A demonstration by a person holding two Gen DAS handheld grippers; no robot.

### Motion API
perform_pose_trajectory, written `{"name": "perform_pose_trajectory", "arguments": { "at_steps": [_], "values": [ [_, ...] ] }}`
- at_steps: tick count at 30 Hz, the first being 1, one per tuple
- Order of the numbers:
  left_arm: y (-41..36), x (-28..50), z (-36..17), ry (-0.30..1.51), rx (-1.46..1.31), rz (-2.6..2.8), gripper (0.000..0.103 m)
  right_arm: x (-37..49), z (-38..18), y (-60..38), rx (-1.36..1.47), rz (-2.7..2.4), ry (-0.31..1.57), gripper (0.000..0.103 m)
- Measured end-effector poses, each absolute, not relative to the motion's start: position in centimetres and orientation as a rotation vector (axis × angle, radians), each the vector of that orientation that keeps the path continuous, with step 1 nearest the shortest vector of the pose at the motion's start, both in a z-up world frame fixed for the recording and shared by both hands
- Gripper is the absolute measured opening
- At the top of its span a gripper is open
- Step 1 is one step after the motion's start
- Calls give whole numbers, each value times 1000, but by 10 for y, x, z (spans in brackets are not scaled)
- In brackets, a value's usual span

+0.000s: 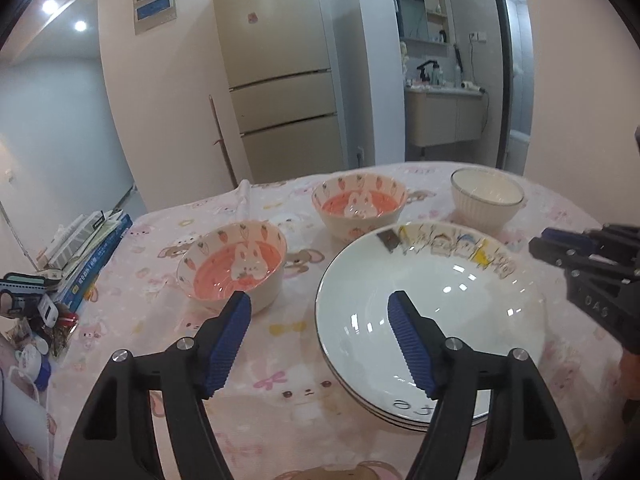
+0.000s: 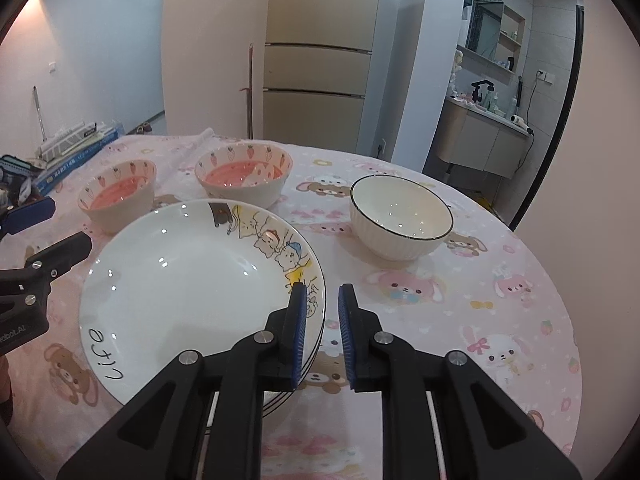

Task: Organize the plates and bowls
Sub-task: 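Pull both tools back and move them toward the pink bunny bowls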

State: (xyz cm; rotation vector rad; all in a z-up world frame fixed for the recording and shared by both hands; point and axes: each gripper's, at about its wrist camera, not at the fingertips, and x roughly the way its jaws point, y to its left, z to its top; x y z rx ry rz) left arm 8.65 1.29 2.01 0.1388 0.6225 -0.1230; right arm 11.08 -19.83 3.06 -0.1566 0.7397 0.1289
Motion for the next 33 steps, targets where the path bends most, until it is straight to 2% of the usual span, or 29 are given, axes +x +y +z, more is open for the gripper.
{"name": "perform_pose_trajectory", "arguments": {
  "at_steps": [1,2,3,4,7,9,14,16,18,21,24,33],
  "values": [
    [15,85,24,613,121,-128,74,109,34,-199,-149,132,733,18],
    [17,82,28,597,103,-133,75,107,37,-199,-142,135,724,26],
    [18,79,33,575,92,-136,79,105,40,-200,-133,135,712,39],
    [19,75,37,546,85,-134,83,102,44,-202,-121,133,695,45],
    [19,60,50,448,92,-118,83,94,56,-203,-107,130,647,55],
    [19,54,58,419,95,-126,84,89,64,-204,-98,133,613,69],
    [26,38,83,366,21,-152,85,74,86,-209,-41,143,516,85],
    [27,30,93,332,12,-149,91,69,96,-209,-24,141,479,86],
    [30,22,103,291,0,-148,92,65,103,-210,-9,147,449,94],
    [31,16,115,251,5,-145,93,61,111,-210,5,140,413,96],
    [33,12,122,223,-2,-149,102,58,117,-206,-2,114,380,102],
    [43,4,131,174,-36,-118,102,48,132,-198,-19,82,303,103]
  ]
}}
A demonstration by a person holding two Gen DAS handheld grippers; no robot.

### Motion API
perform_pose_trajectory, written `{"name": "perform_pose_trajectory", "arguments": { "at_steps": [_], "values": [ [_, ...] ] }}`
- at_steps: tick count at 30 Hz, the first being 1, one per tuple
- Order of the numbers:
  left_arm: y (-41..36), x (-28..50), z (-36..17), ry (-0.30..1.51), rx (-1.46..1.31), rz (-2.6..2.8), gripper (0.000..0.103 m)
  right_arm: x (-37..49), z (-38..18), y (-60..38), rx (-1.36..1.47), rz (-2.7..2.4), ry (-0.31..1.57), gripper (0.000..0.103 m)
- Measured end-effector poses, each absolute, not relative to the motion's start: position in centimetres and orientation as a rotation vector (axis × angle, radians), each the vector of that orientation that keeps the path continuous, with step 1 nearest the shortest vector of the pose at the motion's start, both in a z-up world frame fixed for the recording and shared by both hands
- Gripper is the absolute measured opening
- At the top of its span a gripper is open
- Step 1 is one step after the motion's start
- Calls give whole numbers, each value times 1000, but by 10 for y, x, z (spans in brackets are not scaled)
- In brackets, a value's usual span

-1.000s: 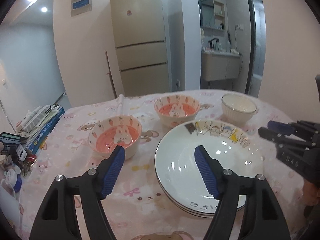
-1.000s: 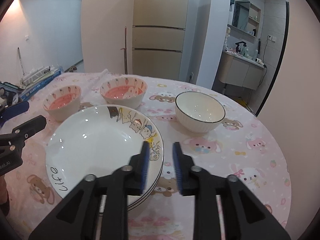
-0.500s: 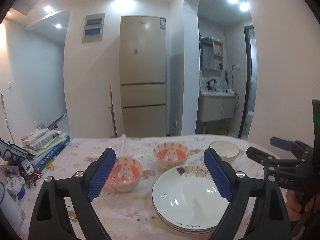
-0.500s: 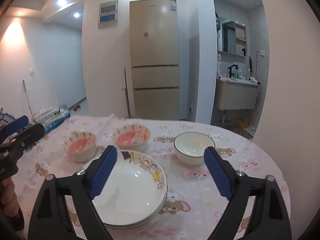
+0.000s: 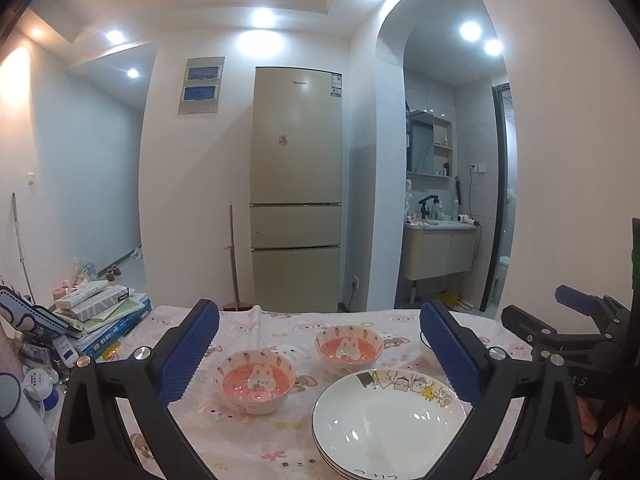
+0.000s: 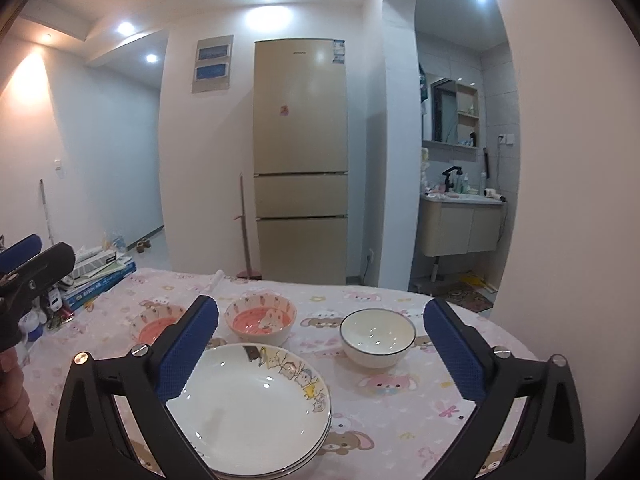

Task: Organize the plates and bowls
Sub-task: 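Pull both tools back and move them toward the pink bunny bowls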

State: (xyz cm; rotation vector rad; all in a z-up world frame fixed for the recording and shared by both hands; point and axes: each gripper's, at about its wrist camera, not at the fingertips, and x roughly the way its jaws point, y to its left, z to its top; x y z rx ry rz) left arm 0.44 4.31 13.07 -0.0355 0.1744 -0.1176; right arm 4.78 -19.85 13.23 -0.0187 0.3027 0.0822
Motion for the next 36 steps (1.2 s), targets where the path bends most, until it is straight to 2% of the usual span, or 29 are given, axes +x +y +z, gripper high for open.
{"name": "perform_pose_trajectory", "arguments": {
  "at_steps": [9,15,22,29,36],
  "values": [
    [52,2,138,152,-45,-94,102,47,140,-201,-3,87,282,103],
    [49,23,146,233,-48,-106,102,56,156,-201,-1,71,270,103],
    [53,62,173,282,-105,-99,102,98,186,-210,83,180,391,103],
    [54,100,203,265,-125,-73,102,140,219,-214,104,164,348,102],
    [60,142,210,306,-153,-38,102,190,220,-210,130,200,390,101]
  ]
}}
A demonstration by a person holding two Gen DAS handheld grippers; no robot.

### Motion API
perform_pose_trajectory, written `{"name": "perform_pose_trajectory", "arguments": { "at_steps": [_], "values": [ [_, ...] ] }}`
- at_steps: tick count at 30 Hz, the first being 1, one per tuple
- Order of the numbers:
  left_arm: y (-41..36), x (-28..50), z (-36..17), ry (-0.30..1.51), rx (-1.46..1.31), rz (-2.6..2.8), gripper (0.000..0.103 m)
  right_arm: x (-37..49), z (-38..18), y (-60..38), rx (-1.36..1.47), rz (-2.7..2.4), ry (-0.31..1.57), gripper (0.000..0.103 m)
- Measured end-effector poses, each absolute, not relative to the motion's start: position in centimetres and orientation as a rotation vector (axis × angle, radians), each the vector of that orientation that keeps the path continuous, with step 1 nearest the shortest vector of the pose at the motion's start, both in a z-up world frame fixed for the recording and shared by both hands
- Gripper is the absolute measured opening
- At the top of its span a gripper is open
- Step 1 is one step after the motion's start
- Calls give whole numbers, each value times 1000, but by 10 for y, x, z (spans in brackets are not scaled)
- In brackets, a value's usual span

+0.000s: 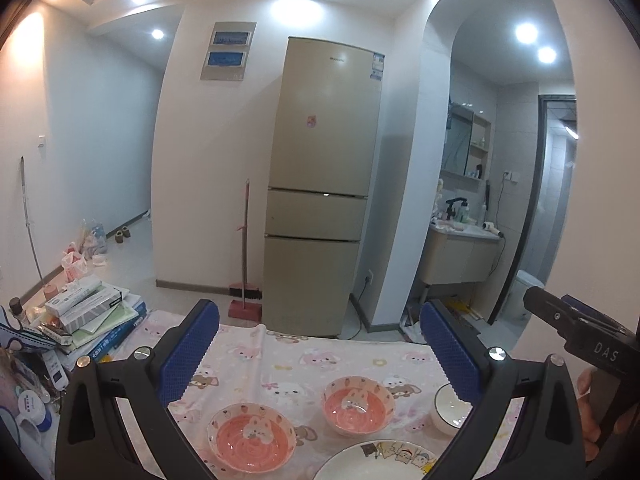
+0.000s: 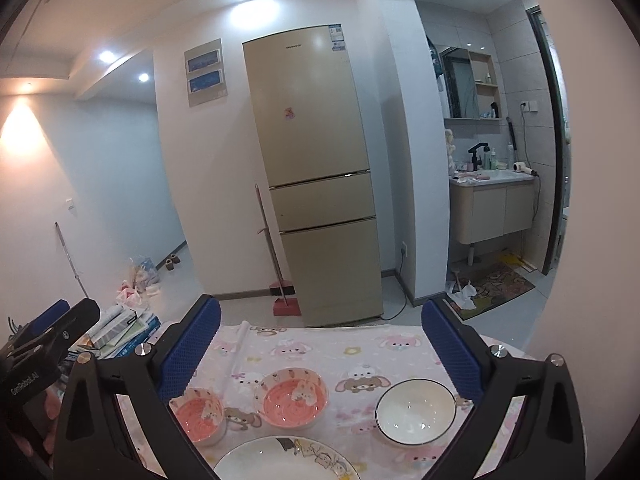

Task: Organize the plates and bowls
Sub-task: 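Pull both tools back and move them toward the pink bunny bowls, then grasp a pink bunny bowl rim with the left tool while the right tool grasps another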

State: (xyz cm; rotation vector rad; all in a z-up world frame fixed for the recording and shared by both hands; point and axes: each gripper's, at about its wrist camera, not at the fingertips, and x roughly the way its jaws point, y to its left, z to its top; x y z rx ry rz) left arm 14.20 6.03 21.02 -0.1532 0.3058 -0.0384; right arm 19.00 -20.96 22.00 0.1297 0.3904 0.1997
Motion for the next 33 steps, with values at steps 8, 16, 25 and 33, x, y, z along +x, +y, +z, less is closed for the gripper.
{"name": "perform_pose_trajectory", "arguments": {
  "at_steps": [8,16,25,33],
  "values": [
    [66,191,202,364,-174,-29,102,226,209,-203,123,212,422,101],
    [54,234,156,486,-172,-39,92,268,161,-204,152,259,586,99],
    [40,301,88,794,-154,-109,65,315,102,-195,219,373,853,79],
    [49,337,30,979,-244,-112,53,340,56,-172,156,367,1016,59]
  ]
}}
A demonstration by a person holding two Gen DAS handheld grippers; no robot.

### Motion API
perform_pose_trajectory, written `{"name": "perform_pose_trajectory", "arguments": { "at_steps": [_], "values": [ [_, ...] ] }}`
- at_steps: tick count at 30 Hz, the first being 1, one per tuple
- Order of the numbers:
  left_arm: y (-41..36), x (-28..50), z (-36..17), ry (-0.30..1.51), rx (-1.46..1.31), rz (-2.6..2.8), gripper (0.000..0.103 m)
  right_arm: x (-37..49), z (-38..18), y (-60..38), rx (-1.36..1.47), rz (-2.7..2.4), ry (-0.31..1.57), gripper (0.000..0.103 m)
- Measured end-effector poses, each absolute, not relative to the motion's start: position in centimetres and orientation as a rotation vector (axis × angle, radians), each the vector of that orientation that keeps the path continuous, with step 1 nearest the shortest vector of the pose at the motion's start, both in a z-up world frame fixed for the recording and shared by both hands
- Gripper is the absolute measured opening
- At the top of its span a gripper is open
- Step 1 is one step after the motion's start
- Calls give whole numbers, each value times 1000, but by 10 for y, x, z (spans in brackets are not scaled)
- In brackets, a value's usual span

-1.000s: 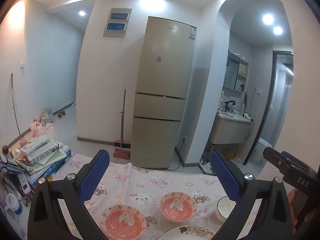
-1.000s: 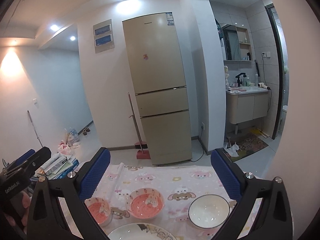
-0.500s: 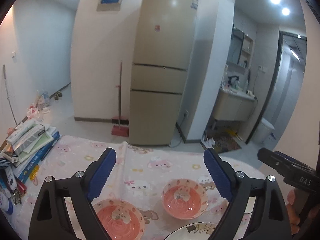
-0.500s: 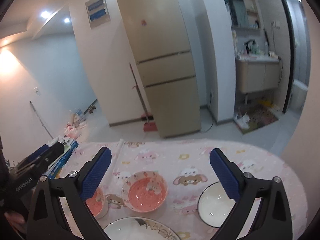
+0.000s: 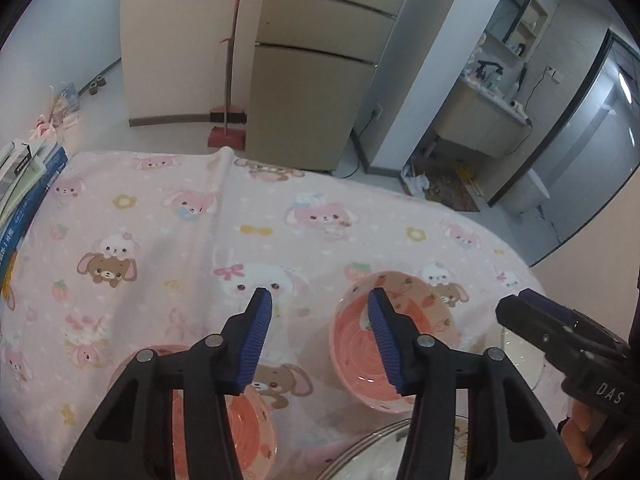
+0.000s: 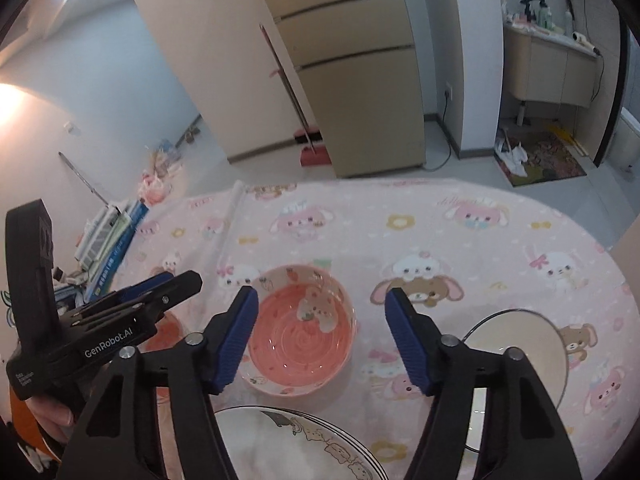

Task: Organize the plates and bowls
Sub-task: 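Grasp a pink bunny bowl rim with the left tool while the right tool grasps another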

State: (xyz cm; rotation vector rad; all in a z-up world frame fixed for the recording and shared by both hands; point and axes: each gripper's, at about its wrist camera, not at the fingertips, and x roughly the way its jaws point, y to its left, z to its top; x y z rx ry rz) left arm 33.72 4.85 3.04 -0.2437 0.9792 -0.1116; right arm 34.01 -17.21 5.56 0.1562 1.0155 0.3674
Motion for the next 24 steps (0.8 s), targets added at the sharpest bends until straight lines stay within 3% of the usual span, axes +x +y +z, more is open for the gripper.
{"name": "perform_pose_trajectory", "arguments": {
  "at_steps": [2,4,11,20,23,24],
  "values": [
    [46,342,21,1011,-245,-127,51,347,41,-168,154,364,1067,54],
    [43,347,11,1055,-242,-136,42,352,29,-167,156,349,1111,51],
    [35,357,-15,1132,-226,-142,36,362,-1,-163,163,323,1202,41],
    [27,364,-36,1182,-218,-152,36,370,-25,-158,133,292,1266,27],
    [21,365,-40,1190,-208,-174,25,371,-31,-156,135,277,1279,25],
    [20,366,-42,1198,-211,-192,16,371,-32,-155,130,271,1284,21]
  ]
}}
